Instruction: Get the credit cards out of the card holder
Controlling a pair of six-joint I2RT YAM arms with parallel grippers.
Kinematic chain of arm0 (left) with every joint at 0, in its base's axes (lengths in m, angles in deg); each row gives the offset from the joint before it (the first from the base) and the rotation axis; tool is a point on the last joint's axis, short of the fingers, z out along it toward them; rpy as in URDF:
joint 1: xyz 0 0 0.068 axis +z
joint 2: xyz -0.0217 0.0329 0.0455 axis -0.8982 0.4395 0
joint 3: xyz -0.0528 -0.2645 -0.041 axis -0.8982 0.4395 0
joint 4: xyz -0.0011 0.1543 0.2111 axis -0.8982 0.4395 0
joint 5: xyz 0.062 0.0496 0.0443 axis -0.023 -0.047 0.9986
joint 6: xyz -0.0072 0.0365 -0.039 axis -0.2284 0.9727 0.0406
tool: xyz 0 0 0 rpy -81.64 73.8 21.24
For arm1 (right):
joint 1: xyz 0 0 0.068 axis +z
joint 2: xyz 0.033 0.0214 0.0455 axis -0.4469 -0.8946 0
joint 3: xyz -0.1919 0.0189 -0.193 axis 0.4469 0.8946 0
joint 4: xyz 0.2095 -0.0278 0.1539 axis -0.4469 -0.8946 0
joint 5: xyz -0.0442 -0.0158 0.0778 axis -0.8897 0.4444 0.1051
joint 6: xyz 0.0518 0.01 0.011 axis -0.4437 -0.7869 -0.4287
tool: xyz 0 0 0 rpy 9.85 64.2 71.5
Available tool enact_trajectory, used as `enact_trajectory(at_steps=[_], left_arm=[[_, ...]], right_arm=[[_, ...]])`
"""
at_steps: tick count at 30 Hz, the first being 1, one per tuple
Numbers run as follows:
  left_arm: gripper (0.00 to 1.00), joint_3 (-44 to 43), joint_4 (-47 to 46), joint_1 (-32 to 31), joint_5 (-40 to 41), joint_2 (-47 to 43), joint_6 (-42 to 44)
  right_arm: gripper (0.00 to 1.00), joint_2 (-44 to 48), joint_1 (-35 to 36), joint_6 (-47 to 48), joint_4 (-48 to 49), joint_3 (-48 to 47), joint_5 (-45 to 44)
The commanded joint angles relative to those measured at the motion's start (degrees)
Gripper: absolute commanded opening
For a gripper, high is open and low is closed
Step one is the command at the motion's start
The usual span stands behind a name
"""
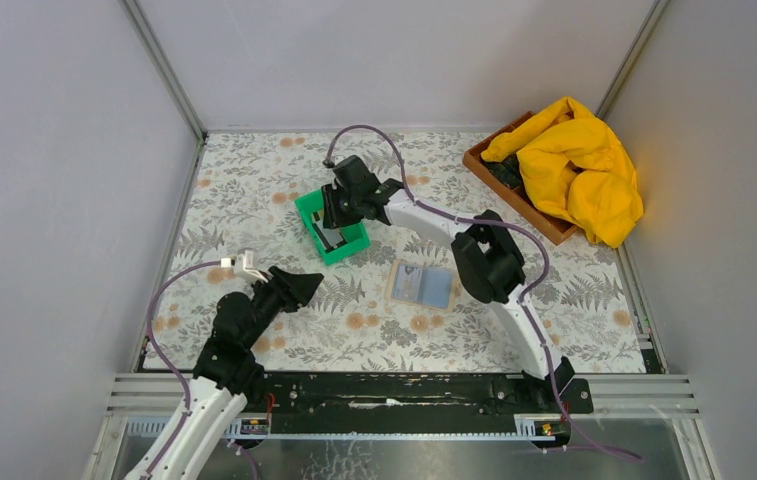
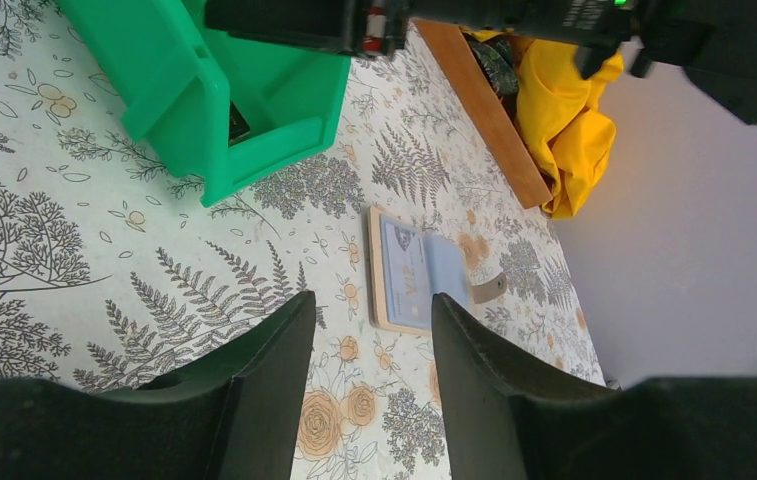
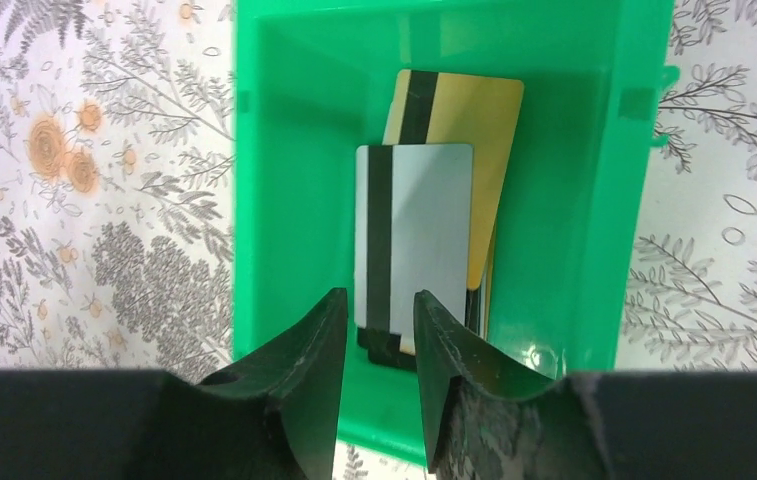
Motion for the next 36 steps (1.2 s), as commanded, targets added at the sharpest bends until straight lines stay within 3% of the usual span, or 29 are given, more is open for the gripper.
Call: enact_trajectory(at_steps=[1, 8, 13, 16, 21, 22, 25, 29, 32, 36], left_arm=[[0.54, 0.89, -4.54, 0.48, -1.18, 1.0, 0.84], [0.54, 0.82, -5.67, 0.43, -1.71, 2.79, 1.21], [0.6, -0.93, -10.81, 0.31, -6.53, 7.8, 3.1], [0.64, -1.74, -17.96, -1.28, -9.56, 15.21, 2.06], [0.63, -8.05, -22.75, -13.29, -1.22, 30.03, 6.61], [0.63, -10.17, -22.89, -15.81, 0.05, 33.77, 7.89], [0.62, -16.44, -24.16, -19.9, 0.4, 45.34, 9.95], [0.6, -25.47, -21.16, -20.34, -1.29, 58.4, 11.33], [0.59, -29.03, -19.87, -20.29, 0.47, 63.37, 11.4], [0.6, -32.05, -18.46, -19.79, 1.05, 66.91, 11.5]], right_arm=[[0.38, 10.56, 2.27, 3.41, 4.55, 2.81, -3.93], [0.38, 19.68, 3.21, 4.1, 7.4, 10.48, -6.6], [0.37, 31.88, 1.98, 5.93, 12.4, 27.66, -12.29], [0.35, 42.62, 0.52, 5.17, 17.76, 42.43, -15.37], [0.02, 55.17, -0.98, 4.22, 26.15, 64.32, -19.63], [0.0, 56.51, -1.06, 4.05, 26.72, 66.86, -19.34], [0.0, 59.05, -1.1, 3.66, 27.33, 72.19, -17.85], [0.0, 61.7, -1.0, 4.15, 28.88, 77.7, -12.13], [0.0, 64.55, -0.46, 3.75, 28.1, 81.08, -7.39], [0.0, 68.24, 3.54, 2.27, 24.8, 85.1, -11.39]])
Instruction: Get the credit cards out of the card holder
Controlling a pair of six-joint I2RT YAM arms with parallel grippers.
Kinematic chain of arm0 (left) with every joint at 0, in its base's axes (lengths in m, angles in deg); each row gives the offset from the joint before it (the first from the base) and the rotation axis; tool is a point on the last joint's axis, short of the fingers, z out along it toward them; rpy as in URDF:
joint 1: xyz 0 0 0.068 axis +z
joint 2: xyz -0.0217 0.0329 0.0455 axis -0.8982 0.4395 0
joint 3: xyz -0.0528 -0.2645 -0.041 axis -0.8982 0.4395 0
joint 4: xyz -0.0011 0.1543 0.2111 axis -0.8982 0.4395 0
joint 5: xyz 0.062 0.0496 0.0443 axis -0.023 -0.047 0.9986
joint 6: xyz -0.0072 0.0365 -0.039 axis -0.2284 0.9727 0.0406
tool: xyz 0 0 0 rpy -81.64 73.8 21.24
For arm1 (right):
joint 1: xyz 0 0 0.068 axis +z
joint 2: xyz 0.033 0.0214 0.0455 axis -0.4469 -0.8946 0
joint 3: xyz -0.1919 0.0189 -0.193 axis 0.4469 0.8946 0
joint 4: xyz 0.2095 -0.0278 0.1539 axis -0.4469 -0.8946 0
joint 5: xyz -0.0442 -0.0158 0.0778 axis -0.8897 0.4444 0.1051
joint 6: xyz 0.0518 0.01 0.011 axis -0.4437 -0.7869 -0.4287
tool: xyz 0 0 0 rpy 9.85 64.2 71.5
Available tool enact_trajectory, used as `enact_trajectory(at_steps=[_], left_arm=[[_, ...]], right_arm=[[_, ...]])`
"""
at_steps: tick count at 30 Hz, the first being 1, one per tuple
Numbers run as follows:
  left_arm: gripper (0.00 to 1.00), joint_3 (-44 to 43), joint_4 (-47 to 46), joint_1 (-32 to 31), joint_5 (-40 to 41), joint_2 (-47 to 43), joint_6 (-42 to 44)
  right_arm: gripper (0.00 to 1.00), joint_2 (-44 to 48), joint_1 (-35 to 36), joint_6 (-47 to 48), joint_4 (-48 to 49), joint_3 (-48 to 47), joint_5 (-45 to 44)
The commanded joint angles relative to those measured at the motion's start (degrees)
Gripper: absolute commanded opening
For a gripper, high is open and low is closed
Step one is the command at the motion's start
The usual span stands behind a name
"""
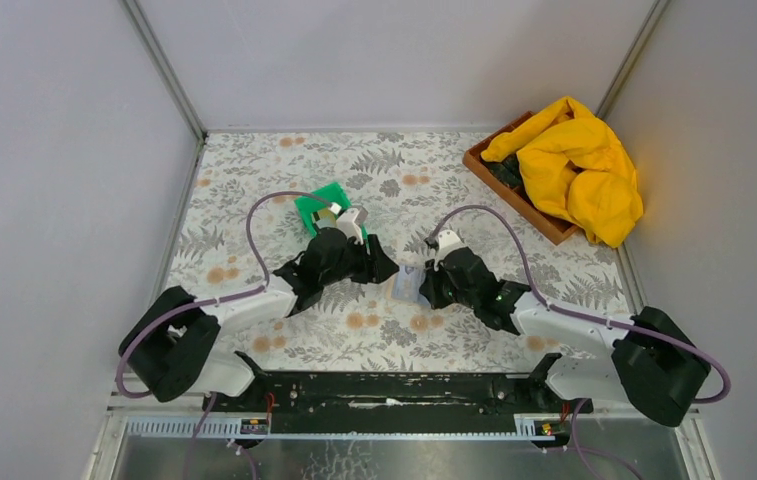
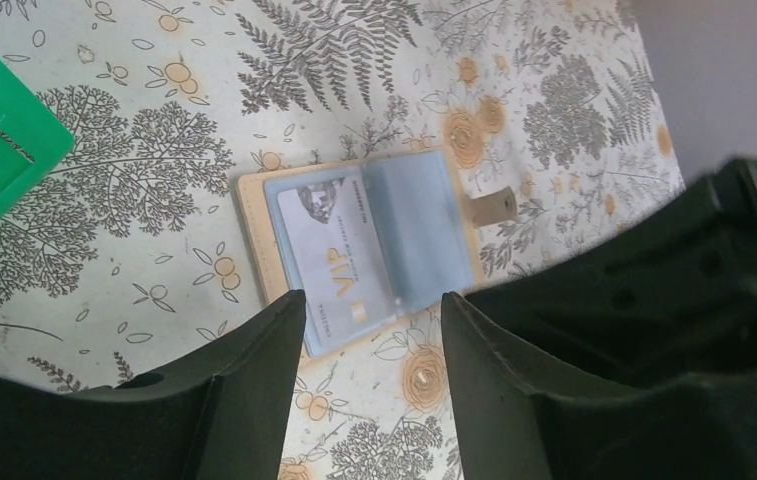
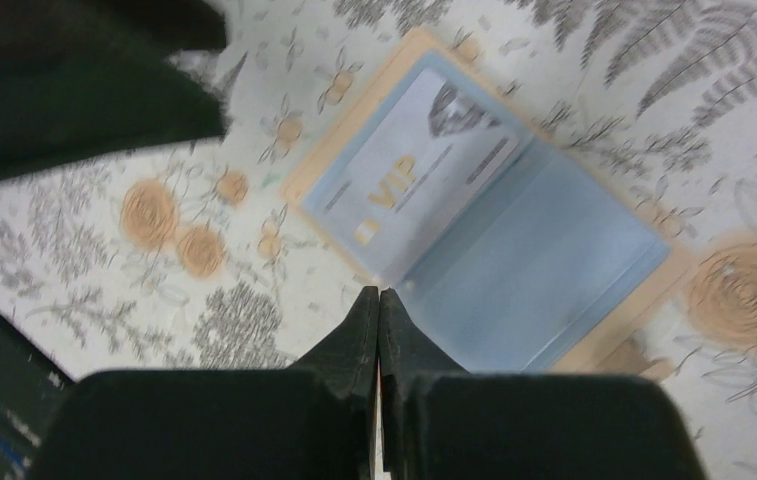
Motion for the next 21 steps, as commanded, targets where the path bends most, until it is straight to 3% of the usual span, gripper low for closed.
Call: enact_trajectory(at_steps=[1, 4, 9, 21], left_arm=[[0.6, -4.1, 0.51, 0.71, 1.88, 3.28, 1.74], [0.6, -4.92, -0.68, 2.1, -0.81, 6.2, 1.18], [0.62, 0.12, -11.27, 2.26, -5.75, 8.15, 0.55], [0.64, -0.58, -11.34, 2.39, -9.75, 10.58, 0.57]], right_arm=[[0.0, 4.48, 3.58, -3.48, 0.28, 3.75, 0.16], [0.0, 5.49, 3.96, -7.1, 0.87, 8.31, -1.33], [0.0, 6.23, 3.95, -11.58, -0.36, 12.51, -7.67], [0.0, 0.39, -6.2, -10.77, -1.13, 9.74, -6.63]])
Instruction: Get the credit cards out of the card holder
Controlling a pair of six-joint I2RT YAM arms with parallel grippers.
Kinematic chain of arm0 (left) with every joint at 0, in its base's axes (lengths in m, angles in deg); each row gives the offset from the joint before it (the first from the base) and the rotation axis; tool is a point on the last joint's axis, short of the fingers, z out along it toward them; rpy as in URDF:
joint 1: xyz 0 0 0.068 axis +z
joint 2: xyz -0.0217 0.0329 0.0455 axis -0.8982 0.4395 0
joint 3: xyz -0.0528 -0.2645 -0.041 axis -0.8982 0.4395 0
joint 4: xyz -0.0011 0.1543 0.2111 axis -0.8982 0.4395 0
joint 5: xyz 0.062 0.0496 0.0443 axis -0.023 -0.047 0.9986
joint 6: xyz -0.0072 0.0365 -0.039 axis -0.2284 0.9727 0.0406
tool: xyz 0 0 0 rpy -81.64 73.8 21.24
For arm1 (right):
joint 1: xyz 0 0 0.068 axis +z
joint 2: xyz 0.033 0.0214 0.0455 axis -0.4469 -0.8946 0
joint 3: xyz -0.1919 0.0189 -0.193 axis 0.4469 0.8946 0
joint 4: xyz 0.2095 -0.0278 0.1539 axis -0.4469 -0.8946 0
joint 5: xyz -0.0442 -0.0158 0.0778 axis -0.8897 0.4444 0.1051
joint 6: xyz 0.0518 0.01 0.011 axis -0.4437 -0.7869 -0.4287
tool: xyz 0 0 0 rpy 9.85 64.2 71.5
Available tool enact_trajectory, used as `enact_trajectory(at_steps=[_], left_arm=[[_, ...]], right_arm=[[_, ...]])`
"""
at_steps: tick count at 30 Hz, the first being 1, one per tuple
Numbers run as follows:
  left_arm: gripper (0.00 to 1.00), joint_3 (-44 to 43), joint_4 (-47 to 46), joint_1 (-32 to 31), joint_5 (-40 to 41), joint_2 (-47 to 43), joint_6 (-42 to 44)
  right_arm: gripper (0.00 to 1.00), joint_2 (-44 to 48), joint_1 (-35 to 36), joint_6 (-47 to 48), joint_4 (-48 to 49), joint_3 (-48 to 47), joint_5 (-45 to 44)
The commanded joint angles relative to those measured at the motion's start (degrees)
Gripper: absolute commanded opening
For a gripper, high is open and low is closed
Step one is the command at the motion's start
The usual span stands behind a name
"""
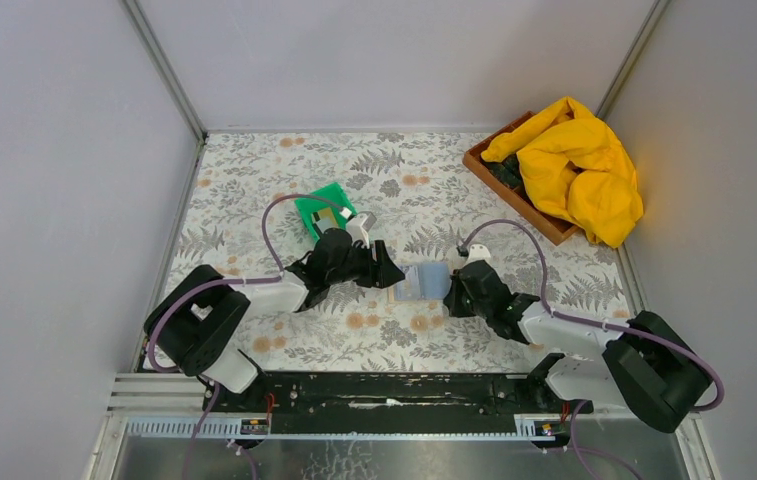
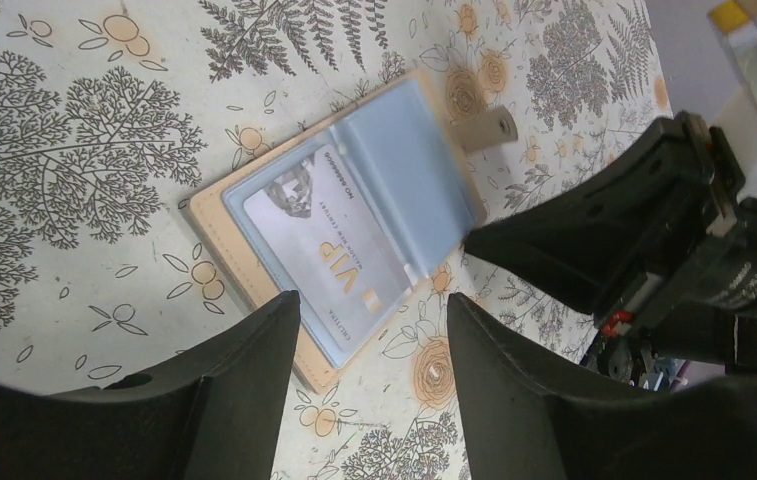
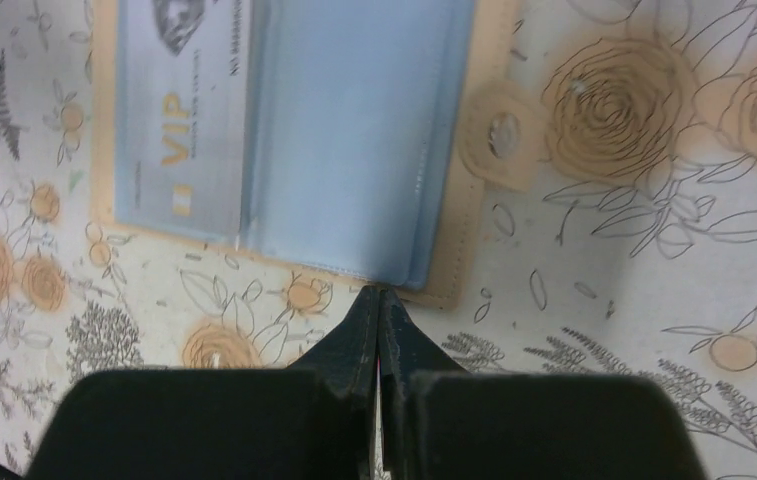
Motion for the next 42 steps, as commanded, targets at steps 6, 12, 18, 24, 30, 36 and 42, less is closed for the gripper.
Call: enact_trajectory(at_steps=[6, 12, 18, 24, 30, 36, 42], left_arm=[[0.64, -0.14, -3.53, 0.39, -0.76, 0.41, 0.41], [0.62, 0.74, -6.67, 1.4, -3.2, 1.7, -2.39], [0.34, 0.21, -15.06, 1.92, -14.48, 8.32, -9.65], [0.27, 0.12, -14.66, 0.93, -14.75, 9.1, -10.16], [0.25, -2.81, -0.88, 0.93, -4.99, 7.95, -4.53], [0.24, -5.57, 6.55, 0.91, -0.84, 9.82, -2.57], [0.23, -7.0, 8.59, 1.02, -0.5, 12.32, -2.29]], right_arm=[[0.0, -5.6, -3.77, 2.9, -4.2, -7.59, -0.18], [0.0, 1.9, -3.77, 1.29, 2.08, -6.77, 8.1], [0.0, -4.08, -5.05, 4.32, 3.97, -14.22, 13.19], [0.0, -7.62, -6.99, 3.35, 15.53, -10.38, 17.05], [0.0, -10.68, -7.08, 2.95, 24.55, -6.13, 20.05], [0.03, -13.11, -7.36, 2.8, 25.26, -6.5, 20.24], [0.09, -15.12, -7.91, 2.8, 26.5, -6.3, 19.3]])
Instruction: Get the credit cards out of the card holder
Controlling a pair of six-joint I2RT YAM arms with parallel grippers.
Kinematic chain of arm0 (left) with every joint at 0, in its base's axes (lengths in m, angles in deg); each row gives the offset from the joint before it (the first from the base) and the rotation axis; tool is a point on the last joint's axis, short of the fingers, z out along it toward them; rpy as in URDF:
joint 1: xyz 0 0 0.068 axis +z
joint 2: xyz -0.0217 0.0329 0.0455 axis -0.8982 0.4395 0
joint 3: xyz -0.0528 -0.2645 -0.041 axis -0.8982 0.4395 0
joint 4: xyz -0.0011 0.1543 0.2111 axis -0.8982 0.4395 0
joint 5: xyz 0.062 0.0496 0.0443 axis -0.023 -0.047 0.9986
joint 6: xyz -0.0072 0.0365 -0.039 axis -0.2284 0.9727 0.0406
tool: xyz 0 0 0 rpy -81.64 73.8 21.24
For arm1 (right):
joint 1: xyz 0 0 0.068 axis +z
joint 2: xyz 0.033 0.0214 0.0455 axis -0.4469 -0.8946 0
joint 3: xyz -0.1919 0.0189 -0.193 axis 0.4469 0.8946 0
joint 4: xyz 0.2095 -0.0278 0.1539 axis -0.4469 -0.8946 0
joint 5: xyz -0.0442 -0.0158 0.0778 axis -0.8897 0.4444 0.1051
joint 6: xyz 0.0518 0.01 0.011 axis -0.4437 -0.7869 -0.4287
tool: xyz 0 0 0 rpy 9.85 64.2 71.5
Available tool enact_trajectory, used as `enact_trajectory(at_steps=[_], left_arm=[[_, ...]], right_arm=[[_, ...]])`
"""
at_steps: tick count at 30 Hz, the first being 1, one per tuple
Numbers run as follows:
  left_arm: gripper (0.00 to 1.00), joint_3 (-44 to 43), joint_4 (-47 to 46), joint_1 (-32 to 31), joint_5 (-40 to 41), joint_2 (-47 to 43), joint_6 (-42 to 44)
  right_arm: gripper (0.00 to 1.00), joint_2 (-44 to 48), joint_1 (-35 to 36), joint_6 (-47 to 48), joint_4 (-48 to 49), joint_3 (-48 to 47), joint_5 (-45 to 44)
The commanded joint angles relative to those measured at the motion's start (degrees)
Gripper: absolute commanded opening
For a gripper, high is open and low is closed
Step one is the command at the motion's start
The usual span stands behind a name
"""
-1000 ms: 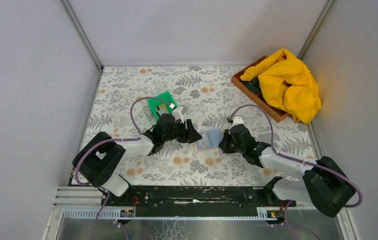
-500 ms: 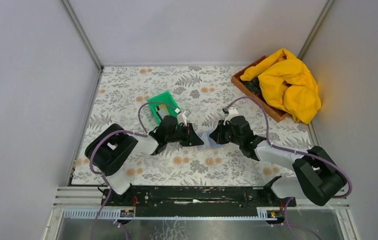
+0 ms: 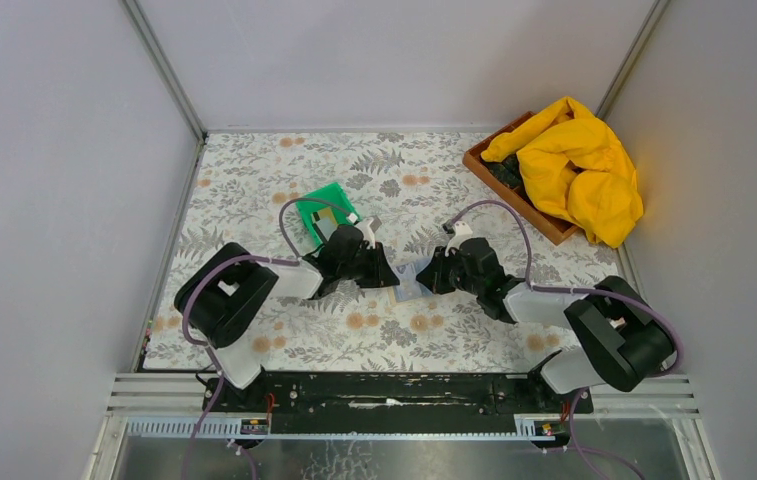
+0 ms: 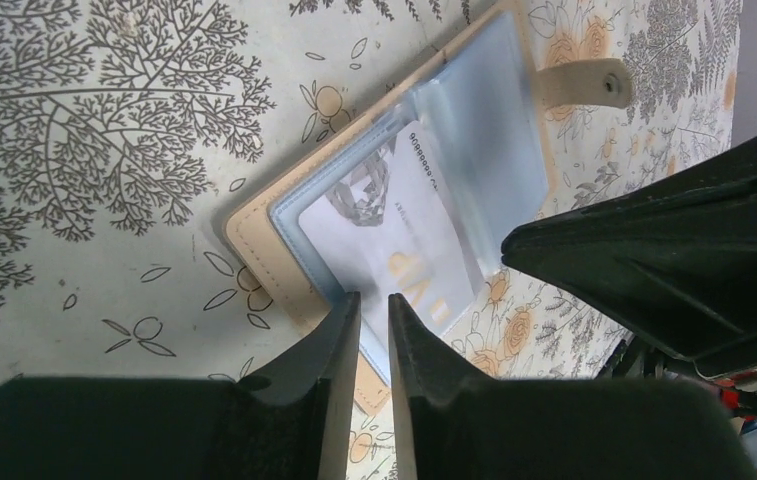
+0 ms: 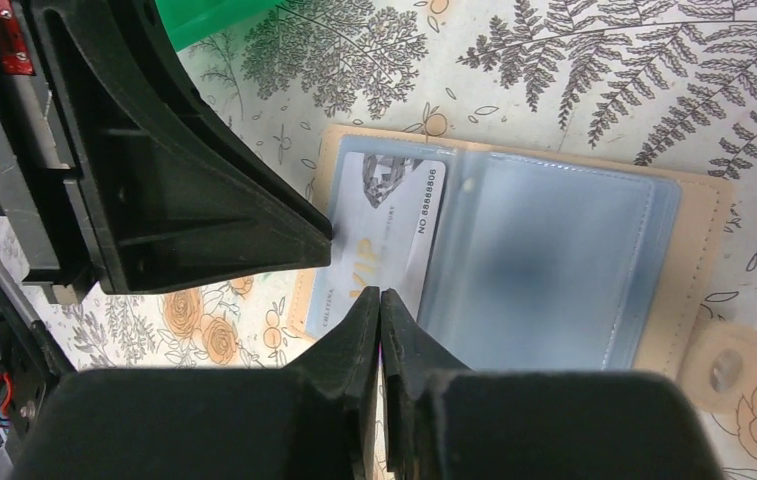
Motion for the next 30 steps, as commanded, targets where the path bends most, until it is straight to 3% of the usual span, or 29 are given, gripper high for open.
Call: enact_trajectory(at_steps=[1, 7, 15, 30], left_arm=[[0.23, -1.71, 3.52, -0.07, 1.78, 1.9, 1.76], [0.23, -2.28, 4.4, 0.01, 2.36, 2.53, 2.17], [0.23, -2.94, 5.41, 0.39, 2.0, 3.57, 2.44], [0.23, -3.66, 5.96, 0.4, 0.98, 4.77, 2.43]], right_arm=[[0.1, -1.27, -1.0, 0.01, 4.32, -0.43, 0.02], [0.16, -2.46, -1.92, 0.06, 4.54, -0.41, -0.61], [0.32, -4.32, -3.01, -0.31, 5.01, -0.82, 0.22], [0.34, -7.15, -3.1, -1.84, 8.32, -1.14, 6.05]])
